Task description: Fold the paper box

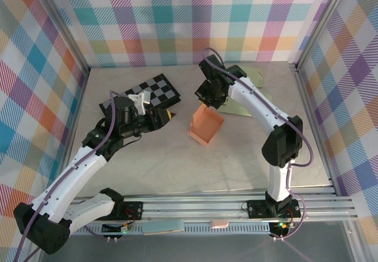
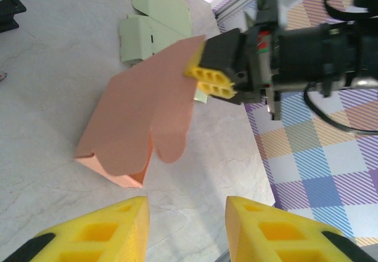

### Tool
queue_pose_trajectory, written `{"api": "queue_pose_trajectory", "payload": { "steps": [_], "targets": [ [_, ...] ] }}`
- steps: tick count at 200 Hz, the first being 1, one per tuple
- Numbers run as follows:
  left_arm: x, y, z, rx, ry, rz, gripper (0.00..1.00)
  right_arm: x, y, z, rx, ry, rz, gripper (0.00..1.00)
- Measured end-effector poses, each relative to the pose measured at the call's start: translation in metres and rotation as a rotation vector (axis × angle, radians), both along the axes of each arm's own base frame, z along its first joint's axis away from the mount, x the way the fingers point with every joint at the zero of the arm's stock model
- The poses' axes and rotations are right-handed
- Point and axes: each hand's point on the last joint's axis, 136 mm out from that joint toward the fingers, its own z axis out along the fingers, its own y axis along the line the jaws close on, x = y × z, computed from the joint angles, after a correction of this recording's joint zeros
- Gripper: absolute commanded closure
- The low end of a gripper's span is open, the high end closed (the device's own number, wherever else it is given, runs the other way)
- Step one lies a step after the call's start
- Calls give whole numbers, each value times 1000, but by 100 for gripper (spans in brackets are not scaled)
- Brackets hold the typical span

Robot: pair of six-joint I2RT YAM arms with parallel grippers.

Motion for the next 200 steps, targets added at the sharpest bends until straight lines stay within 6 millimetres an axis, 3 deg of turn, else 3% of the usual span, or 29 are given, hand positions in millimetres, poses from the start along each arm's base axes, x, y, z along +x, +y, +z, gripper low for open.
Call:
{"api": "queue_pose_trajectory", "payload": {
  "steps": [40,75,126,200],
  "targets": [
    [-2,1,-5,18,14,-5,62,-4,-32,27,24,30,-384,100],
    [-2,1,-14,40,38,-11,62,8,-37,47,41,58,-602,100],
    [-3,0,-18,56,60,-19,62,3,-39,7,-4,213,-790,100],
    [-7,-2,-37,92,131,-46,58,-2,-50,-17,-37,292,-877,100]
  ]
}}
